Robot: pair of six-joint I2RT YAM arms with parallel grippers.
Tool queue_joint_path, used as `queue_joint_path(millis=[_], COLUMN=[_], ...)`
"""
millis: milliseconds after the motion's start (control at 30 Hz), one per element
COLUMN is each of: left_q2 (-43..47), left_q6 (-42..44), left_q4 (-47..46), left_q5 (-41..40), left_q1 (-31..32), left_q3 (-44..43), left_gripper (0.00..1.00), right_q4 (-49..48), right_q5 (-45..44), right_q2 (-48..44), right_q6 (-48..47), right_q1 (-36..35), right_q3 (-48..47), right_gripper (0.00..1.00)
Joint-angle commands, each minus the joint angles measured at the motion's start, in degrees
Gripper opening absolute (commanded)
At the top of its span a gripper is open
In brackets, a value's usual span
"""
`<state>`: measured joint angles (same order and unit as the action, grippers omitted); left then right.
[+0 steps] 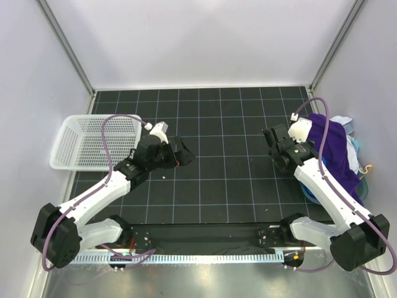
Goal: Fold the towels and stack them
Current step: Grab crumpled towel
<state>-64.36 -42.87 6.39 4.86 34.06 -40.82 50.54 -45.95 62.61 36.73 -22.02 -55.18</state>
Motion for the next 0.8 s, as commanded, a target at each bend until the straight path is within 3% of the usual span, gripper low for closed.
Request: queue_joint_path(millis=[0,300,767], left_q2=[-0.5,-0.8,-1.0], left_q6=[-0.5,-0.5,-0.3], left_q4=[-5.4,-6.2,-7.4], left_q5=[2.6,3.5,3.8], left_q1=[0.1,0.1,0.1], left_q3=[0.8,1.9,2.2], left_gripper=[0.99,1.0,1.0], right_q4=[2.1,-5.7,-9.1], right_q5=[-5.0,-0.5,-0.3], right_q2=[-0.2,4.3,12.4], right_q6=[4.1,0.4,-0.8], right_q1=[0.3,5.8,6.5], right_q3=[0.7,-0.7,-2.0], right_gripper=[0.8,0.8,0.75])
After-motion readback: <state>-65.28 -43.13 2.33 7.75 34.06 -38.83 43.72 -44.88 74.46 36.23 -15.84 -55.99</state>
